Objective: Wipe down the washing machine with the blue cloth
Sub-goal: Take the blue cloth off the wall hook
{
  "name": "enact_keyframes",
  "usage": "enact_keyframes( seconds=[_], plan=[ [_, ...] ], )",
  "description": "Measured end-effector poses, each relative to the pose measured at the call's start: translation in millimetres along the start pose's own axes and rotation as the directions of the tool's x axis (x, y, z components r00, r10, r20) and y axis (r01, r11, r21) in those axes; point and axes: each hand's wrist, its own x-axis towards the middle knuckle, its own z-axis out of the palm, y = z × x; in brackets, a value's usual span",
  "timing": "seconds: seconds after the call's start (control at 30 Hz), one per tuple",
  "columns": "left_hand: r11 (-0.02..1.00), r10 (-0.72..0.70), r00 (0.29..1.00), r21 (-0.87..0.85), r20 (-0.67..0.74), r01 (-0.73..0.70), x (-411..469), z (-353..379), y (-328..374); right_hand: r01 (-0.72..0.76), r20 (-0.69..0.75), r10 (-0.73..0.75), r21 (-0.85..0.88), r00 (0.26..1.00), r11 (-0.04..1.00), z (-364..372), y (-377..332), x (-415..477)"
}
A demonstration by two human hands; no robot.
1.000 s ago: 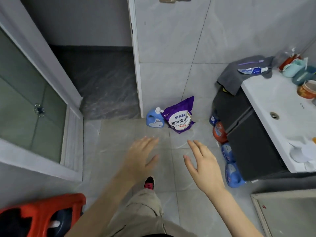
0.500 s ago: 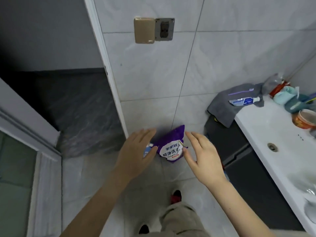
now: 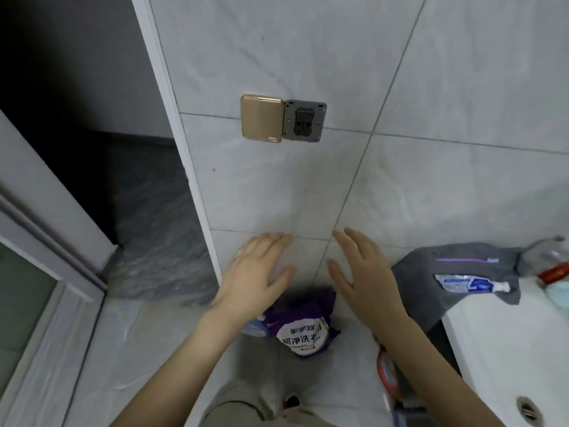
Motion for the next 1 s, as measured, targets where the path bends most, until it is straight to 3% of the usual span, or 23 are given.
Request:
enact_keyframes(
  seconds=[0.2, 0.33, 0.47, 0.57, 0.67, 0.73, 0.8, 0.87, 1.0],
  plan=[
    [0.989, 0.142, 0.978, -0.010, -0.156, -0.145, 90.5, -61.2, 15.6, 0.171, -0.211, -0.165, 0.011, 0.963, 0.985, -52.4, -4.9, 97.7],
    [0.942, 0.336, 0.877, 0.107, -0.343, -0.318, 163.1, -128.2, 31.9, 0.283, -0.397, -0.274, -0.038, 0.876, 0.958, -107.4, -24.8, 168.5],
    [0.896, 0.443, 0.759, 0.204, -0.477, -0.395, 231.6, -201.7, 51.1, 0.371, -0.587, -0.324, -0.042, 0.742, 0.928, -174.9, -53.3, 229.5],
    [0.874, 0.483, 0.679, 0.255, -0.553, -0.414, 271.4, -247.8, 63.2, 0.429, -0.729, -0.336, -0.065, 0.596, 0.901, -222.8, -74.5, 265.0],
    [0.866, 0.491, 0.599, 0.282, -0.633, -0.413, 302.0, -283.3, 73.0, 0.444, -0.853, -0.274, -0.055, 0.445, 0.894, -271.2, -95.8, 302.4],
    [0.864, 0.499, 0.535, 0.339, -0.682, -0.373, 321.0, -299.3, 72.4, 0.416, -0.890, -0.226, -0.045, 0.397, 0.908, -302.5, -112.8, 326.3],
    [0.855, 0.518, 0.489, 0.438, -0.702, -0.277, 340.3, -307.5, 65.0, 0.378, -0.872, -0.175, 0.013, 0.458, 0.926, -328.4, -130.3, 348.9],
    [0.841, 0.524, 0.499, 0.510, -0.690, -0.178, 357.2, -309.0, 55.2, 0.335, -0.825, -0.144, 0.058, 0.547, 0.941, -344.8, -145.9, 371.1],
    [0.813, 0.540, 0.513, 0.571, -0.668, -0.112, 380.5, -306.9, 38.5, 0.213, -0.757, -0.104, 0.047, 0.645, 0.976, -351.7, -169.4, 404.4]
  ],
)
